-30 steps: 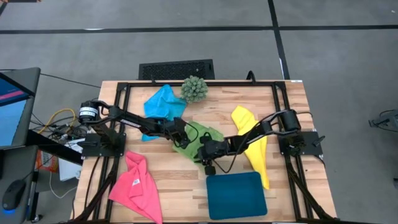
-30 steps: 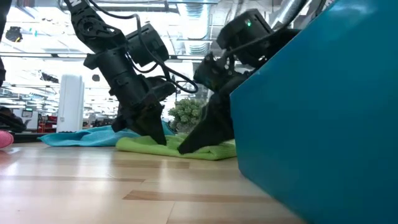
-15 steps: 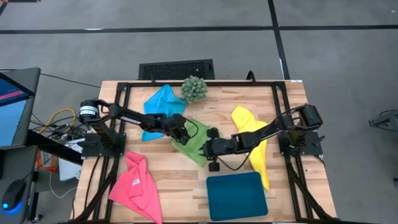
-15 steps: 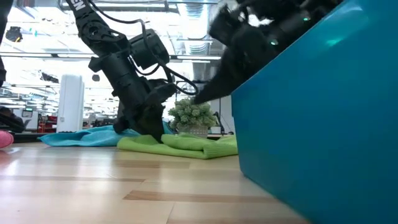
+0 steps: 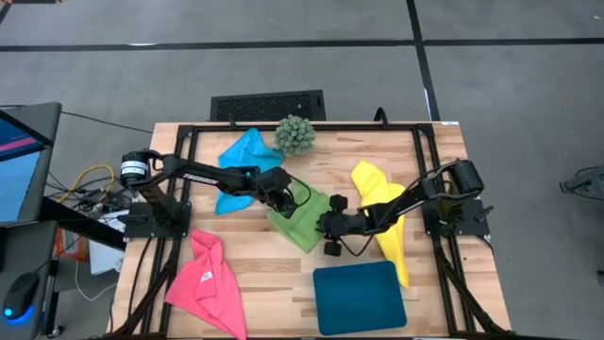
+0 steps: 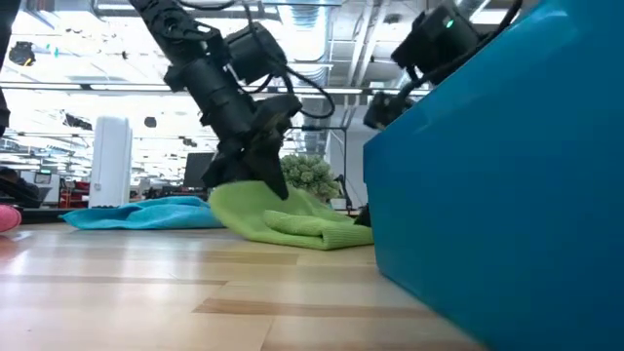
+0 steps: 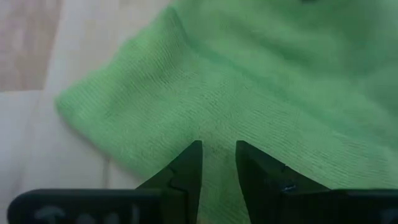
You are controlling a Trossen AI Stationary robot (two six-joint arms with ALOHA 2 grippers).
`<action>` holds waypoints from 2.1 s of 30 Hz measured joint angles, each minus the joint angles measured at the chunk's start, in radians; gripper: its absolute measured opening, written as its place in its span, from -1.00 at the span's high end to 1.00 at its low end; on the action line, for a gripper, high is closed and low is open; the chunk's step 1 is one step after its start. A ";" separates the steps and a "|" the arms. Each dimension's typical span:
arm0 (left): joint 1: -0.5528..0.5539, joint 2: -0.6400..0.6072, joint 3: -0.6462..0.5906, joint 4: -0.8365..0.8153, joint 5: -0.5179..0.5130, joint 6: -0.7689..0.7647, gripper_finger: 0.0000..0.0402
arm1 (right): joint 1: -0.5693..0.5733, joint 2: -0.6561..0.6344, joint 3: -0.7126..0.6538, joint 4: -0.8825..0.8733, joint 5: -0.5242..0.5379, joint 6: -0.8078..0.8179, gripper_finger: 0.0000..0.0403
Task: Fold microfiber towels
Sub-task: Fold the green microfiber cloth
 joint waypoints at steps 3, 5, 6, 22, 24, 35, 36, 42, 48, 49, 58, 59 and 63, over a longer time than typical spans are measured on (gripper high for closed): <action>-0.020 0.000 0.043 -0.034 0.001 -0.007 0.91 | -0.007 0.029 0.001 0.028 0.001 0.003 0.39; -0.037 0.000 0.063 -0.037 0.002 -0.018 0.91 | -0.007 0.041 0.002 0.039 0.003 0.003 0.39; -0.046 0.000 0.071 -0.037 0.002 -0.026 0.91 | -0.007 0.047 0.002 0.051 0.005 0.003 0.39; -0.120 0.047 0.105 0.001 -0.049 -0.141 0.91 | -0.018 0.049 0.000 0.087 -0.006 -0.008 0.39; -0.120 0.067 0.105 0.043 -0.025 -0.150 0.91 | -0.018 0.049 0.000 0.090 -0.006 -0.009 0.39; -0.133 0.089 0.105 0.146 -0.005 -0.215 0.91 | -0.018 0.050 -0.001 0.097 -0.006 -0.027 0.39; -0.137 0.088 0.105 0.150 -0.008 -0.222 0.91 | -0.018 0.050 -0.001 0.097 -0.006 -0.027 0.39; -0.157 0.088 0.105 0.145 -0.078 -0.248 0.87 | -0.018 0.050 -0.001 0.097 -0.005 -0.027 0.39; -0.174 0.088 0.105 0.147 -0.104 -0.275 0.70 | -0.018 0.050 -0.001 0.097 -0.005 -0.027 0.39; -0.177 0.088 0.105 0.149 -0.104 -0.281 0.66 | -0.018 0.050 -0.001 0.097 -0.005 -0.028 0.39; -0.200 0.088 0.104 0.169 -0.106 -0.349 0.30 | -0.021 0.050 -0.001 0.098 -0.005 -0.035 0.39; -0.201 0.088 0.104 0.181 -0.106 -0.351 0.27 | -0.024 0.050 -0.001 0.098 -0.005 -0.034 0.39; -0.204 0.088 0.104 0.223 -0.106 -0.345 0.17 | -0.033 0.050 -0.001 0.098 -0.005 -0.034 0.39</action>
